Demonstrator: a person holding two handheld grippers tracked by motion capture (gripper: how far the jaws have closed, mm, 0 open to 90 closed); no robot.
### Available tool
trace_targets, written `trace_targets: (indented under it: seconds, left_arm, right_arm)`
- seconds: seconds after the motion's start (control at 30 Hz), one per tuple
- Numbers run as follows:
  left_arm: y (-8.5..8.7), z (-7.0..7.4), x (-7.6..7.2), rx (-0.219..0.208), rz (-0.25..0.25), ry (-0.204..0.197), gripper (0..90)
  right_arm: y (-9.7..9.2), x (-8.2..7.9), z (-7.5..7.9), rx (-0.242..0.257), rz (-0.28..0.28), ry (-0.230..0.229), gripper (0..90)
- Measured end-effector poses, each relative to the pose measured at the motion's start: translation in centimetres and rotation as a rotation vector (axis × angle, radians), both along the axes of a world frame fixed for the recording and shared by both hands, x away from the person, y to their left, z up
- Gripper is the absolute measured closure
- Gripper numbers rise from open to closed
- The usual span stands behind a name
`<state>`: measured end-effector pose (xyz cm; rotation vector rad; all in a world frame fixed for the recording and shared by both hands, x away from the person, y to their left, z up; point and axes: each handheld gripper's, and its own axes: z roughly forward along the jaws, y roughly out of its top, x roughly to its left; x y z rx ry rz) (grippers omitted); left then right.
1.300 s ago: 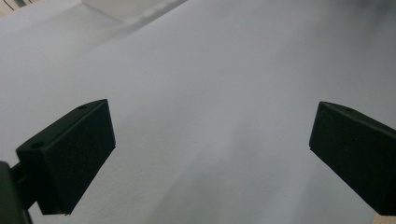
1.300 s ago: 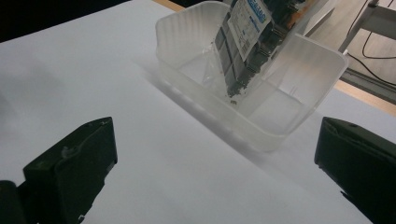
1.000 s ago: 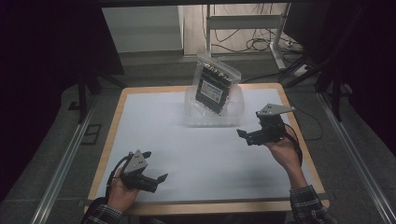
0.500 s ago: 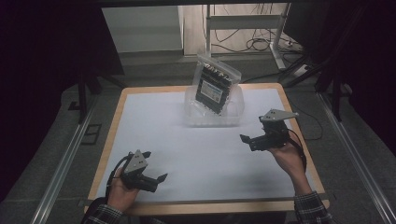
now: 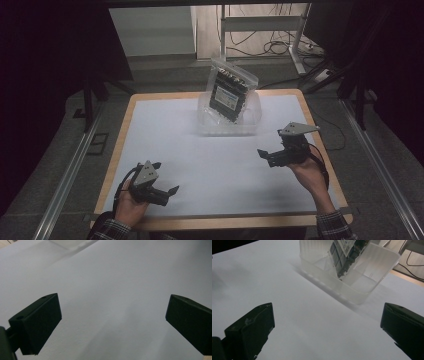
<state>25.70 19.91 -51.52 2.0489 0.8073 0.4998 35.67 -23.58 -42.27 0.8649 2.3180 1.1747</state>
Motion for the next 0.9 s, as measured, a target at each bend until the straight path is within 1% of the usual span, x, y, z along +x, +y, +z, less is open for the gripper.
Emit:
trace_targets:
  seconds: [0.23, 0.53, 0.77, 0.9]
  left_arm:
    - [0.0, 0.0, 0.0, 0.007, 0.004, -0.003, 0.0]
    - [-0.1, 0.0, 0.0, 0.012, 0.004, -0.002, 0.0]
    - [-0.1, 0.0, 0.0, 0.018, 0.003, 0.000, 0.0]
    - [-0.2, -0.1, 0.0, 0.019, 0.003, 0.003, 0.0]
  right_arm:
    - [0.2, -0.6, -0.8, -0.004, 0.007, 0.017, 0.0]
    - [0.1, -2.3, -1.8, 0.002, 0.003, 0.037, 0.0]
    - [-0.2, -3.7, -2.8, -0.005, 0.000, 0.037, 0.0]
    - [-0.3, -4.5, -3.4, 0.011, -0.004, 0.052, 0.0]
